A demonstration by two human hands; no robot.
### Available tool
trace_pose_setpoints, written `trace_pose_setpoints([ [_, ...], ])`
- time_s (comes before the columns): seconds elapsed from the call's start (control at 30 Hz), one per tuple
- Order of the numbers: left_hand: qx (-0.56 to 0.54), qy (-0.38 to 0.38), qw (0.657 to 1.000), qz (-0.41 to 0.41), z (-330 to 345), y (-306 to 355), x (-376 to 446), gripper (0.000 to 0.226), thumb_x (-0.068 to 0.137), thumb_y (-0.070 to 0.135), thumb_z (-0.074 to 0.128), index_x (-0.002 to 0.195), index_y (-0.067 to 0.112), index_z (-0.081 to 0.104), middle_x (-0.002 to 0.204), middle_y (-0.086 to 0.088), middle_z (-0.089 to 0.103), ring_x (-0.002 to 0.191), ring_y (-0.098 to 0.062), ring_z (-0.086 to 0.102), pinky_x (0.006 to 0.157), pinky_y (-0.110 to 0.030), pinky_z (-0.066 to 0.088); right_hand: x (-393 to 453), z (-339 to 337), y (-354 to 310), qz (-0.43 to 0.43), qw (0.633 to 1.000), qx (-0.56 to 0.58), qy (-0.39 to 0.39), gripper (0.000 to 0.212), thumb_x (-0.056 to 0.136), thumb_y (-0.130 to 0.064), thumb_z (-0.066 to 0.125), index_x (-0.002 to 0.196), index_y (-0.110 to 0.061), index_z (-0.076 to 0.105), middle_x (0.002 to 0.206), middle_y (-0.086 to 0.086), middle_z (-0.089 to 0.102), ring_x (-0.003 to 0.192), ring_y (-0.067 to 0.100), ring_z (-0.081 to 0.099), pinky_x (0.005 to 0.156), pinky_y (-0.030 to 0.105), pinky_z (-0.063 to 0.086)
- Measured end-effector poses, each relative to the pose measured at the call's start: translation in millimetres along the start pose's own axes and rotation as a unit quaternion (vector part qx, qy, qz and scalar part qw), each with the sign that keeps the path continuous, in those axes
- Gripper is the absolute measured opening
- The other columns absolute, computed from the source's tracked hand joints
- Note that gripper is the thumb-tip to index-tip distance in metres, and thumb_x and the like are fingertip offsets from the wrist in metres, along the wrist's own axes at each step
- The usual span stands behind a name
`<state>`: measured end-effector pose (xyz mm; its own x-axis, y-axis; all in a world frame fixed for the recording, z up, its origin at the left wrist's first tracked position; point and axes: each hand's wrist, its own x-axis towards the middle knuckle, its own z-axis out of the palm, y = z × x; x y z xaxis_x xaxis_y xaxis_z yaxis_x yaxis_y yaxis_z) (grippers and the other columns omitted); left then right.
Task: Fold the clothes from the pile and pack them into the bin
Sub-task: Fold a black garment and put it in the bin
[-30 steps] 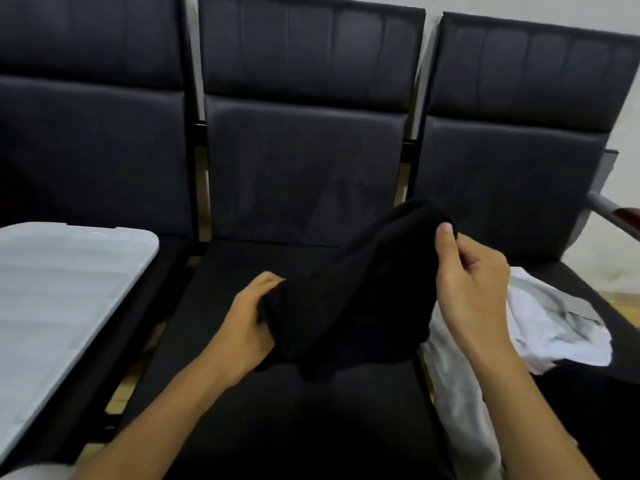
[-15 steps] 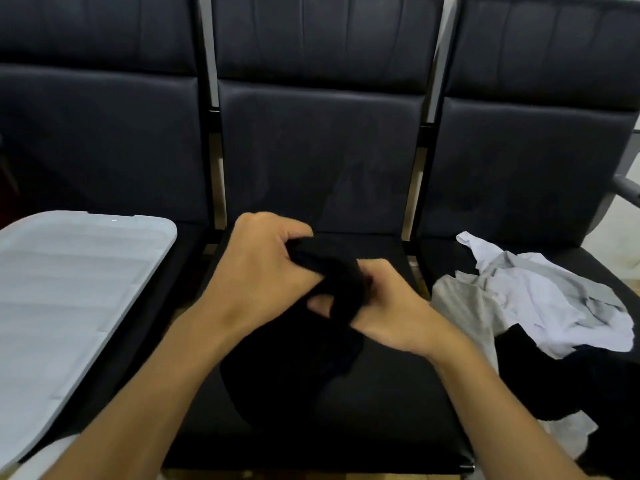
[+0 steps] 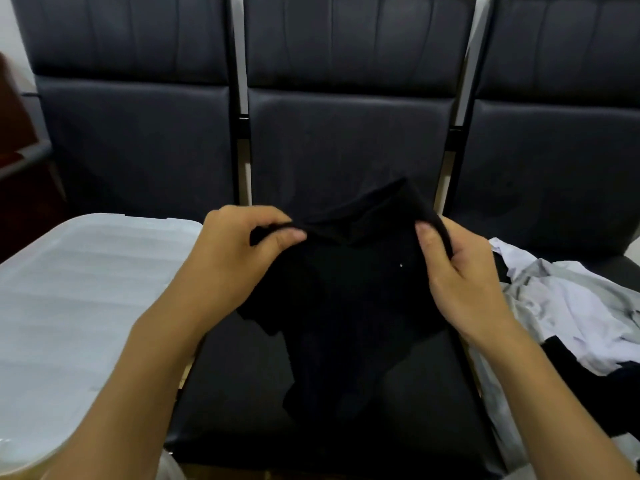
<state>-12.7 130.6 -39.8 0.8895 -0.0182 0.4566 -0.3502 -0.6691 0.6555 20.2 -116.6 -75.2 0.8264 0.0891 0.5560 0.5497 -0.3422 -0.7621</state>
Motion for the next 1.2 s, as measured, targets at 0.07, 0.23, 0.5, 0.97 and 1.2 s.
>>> trace_pose_setpoints([
  [0.07, -0.044, -0.061, 0.996, -0.048, -0.6, -8.6, -3.2, 0.009, 0.077, 0.025, 0.078, 0.086, 0.024, 0.075, 0.081, 0.011, 0.073, 0.08, -0.003, 0.07, 0.068, -0.014, 0.054, -0.1, -1.6, 1.0, 0.001, 0.999, -0.034, 0.01, 0.041, 0.102, -0.029, 0.045, 0.064, -0.015, 0.042, 0.056, -0.007, 0.04, 0.051, 0.004, 0.037, 0.048, 0.014, 0.029],
  [0.23, -0.057, -0.058, 0.995, -0.061, -1.7, -18.6, -5.5, 0.005, 0.083, 0.022, 0.074, 0.086, 0.026, 0.074, 0.085, 0.014, 0.067, 0.081, -0.004, 0.067, 0.07, -0.01, 0.049, 0.5, -2.3, -0.4, 0.075, 0.997, 0.017, 0.019, 0.052, 0.098, -0.043, 0.04, 0.057, -0.014, 0.029, 0.049, -0.009, 0.029, 0.047, 0.006, 0.028, 0.045, 0.017, 0.026],
  [0.5, -0.169, 0.009, 0.983, -0.077, -0.2, -10.3, -12.5, 0.016, 0.097, 0.02, 0.056, 0.092, 0.019, 0.072, 0.083, 0.008, 0.073, 0.082, -0.007, 0.07, 0.068, -0.014, 0.052, 1.3, 6.1, -1.5, 0.128, 0.983, 0.129, -0.021, 0.031, 0.102, -0.03, 0.05, 0.091, -0.007, 0.069, 0.08, 0.025, 0.064, 0.072, 0.028, 0.062, 0.073, 0.038, 0.052],
  [0.97, -0.333, -0.042, 0.91, -0.245, 6.7, -8.0, -11.5, 0.02, 0.095, 0.024, 0.061, 0.096, 0.013, 0.077, 0.089, -0.016, 0.074, 0.086, -0.03, 0.073, 0.072, -0.036, 0.054, -5.5, 33.3, -4.4, -0.055, 0.963, -0.261, -0.037, 0.032, 0.092, -0.019, 0.064, 0.122, -0.028, 0.064, 0.121, -0.015, 0.055, 0.109, 0.006, 0.05, 0.087, 0.013, 0.038],
  [1.2, -0.375, -0.035, 0.902, -0.209, 22.5, -4.5, -13.6, 0.021, 0.092, 0.021, 0.063, 0.1, 0.006, 0.075, 0.095, -0.012, 0.076, 0.091, -0.019, 0.073, 0.074, -0.023, 0.058, -26.4, 62.2, -48.6, 0.083, 0.967, 0.034, -0.24, 0.067, 0.075, -0.048, 0.077, 0.137, -0.042, 0.049, 0.123, -0.026, 0.061, 0.116, -0.01, 0.056, 0.092, 0.014, 0.049],
])
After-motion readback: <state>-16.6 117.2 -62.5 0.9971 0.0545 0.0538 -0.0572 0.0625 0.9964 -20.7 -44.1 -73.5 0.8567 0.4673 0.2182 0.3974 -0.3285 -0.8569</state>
